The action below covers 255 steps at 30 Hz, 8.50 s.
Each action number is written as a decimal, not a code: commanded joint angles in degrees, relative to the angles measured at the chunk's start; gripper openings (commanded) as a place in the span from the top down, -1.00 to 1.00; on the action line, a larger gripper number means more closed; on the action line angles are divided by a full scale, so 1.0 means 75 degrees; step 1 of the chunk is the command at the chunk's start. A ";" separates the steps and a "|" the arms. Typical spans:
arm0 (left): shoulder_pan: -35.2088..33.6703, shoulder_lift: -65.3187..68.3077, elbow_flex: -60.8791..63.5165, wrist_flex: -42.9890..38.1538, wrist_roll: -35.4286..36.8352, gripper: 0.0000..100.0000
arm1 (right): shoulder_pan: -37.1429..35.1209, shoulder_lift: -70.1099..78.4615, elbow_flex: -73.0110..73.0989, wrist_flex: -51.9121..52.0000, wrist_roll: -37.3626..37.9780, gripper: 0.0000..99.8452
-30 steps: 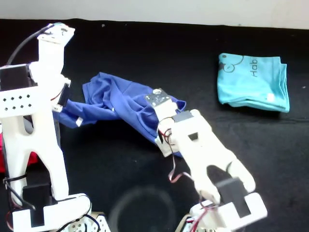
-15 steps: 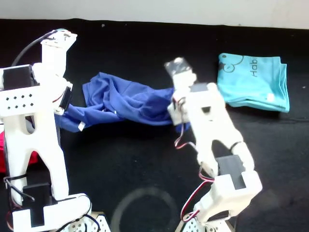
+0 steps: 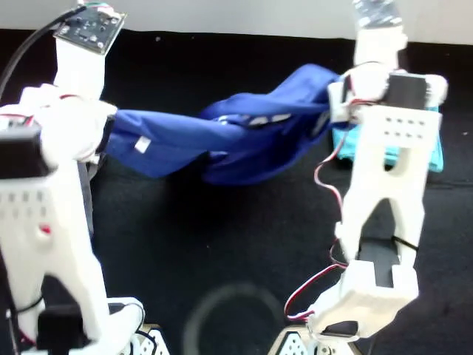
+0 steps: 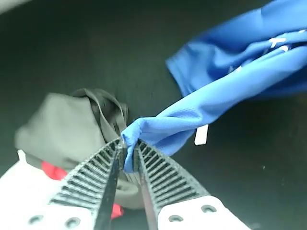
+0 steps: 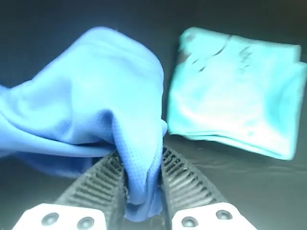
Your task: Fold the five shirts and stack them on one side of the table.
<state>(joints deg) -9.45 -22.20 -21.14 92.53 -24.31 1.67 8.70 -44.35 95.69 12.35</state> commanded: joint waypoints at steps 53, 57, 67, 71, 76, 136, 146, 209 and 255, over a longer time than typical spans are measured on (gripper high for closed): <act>0.0756 -0.1635 0.9934 -0.4009 -0.0059 0.98 | -0.0486 -0.2456 0.6992 -0.1108 0.0621 0.64; 0.0756 -0.1647 1.0204 -0.4372 -0.0035 0.98 | -0.0803 -0.2549 0.9219 -0.2549 0.0633 0.64; 0.0756 -0.1670 1.0168 -0.4384 -0.0023 0.98 | -0.1717 -0.2538 1.0508 -0.3710 0.0633 0.52; 0.0756 -0.1670 1.0192 -0.4384 -0.0023 0.98 | -0.1717 -0.2526 1.0731 -0.4284 0.0656 0.52; 0.0756 -0.1670 1.0192 -0.4360 -0.0023 0.98 | -0.1659 -0.1776 1.0708 -0.4718 0.0645 0.52; 0.0756 -0.1600 1.1774 -0.5685 0.0527 0.58 | 0.1284 -0.5749 1.1352 -0.3968 0.1911 0.99; 0.0123 -0.1600 1.2056 -0.5673 0.0270 0.59 | 0.1284 -0.5749 1.1376 -0.3944 0.1911 0.99; 0.0451 -0.1682 -0.2596 0.0563 0.1020 0.98 | 0.1248 -0.5761 -0.0404 -0.1999 0.1043 0.99; -0.1436 -0.4308 0.1682 -0.0293 0.0973 0.98 | 0.1260 -0.6394 -0.1201 -0.2831 0.1418 0.99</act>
<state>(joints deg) -18.95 -48.92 -8.66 91.38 -17.01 10.55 -39.21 -51.91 75.91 22.55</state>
